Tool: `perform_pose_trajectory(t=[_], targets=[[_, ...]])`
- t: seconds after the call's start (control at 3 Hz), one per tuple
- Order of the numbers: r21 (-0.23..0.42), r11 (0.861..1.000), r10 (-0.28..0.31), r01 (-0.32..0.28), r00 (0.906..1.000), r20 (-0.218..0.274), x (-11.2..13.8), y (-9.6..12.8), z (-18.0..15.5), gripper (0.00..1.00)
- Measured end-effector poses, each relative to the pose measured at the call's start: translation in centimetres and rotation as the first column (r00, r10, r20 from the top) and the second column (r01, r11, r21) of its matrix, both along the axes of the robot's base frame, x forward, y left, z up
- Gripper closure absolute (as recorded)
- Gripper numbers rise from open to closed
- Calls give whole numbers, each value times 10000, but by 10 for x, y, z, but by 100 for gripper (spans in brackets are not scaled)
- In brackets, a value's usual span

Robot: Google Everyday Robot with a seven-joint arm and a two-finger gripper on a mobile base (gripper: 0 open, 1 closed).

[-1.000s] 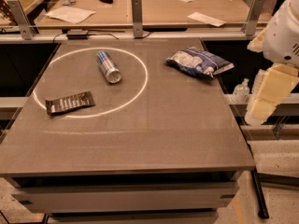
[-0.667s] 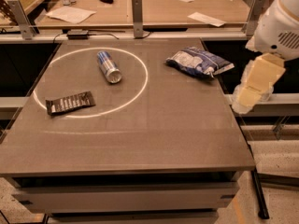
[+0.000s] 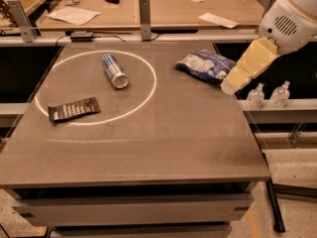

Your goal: Place redbull can upright

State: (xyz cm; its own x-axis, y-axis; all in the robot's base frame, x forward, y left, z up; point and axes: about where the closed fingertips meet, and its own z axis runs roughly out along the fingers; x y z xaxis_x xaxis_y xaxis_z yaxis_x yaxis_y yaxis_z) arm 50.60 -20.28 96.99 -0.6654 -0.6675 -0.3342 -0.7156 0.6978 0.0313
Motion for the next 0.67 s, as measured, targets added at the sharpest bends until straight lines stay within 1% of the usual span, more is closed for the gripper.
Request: perform_pose_trajectory(t=[0.33,0.67], targets=[[10,9925,-1219,1221,9912,-512,10,17,-5,0],[138,9878,-1545,1552,9869,-466,14,20,-4,0]])
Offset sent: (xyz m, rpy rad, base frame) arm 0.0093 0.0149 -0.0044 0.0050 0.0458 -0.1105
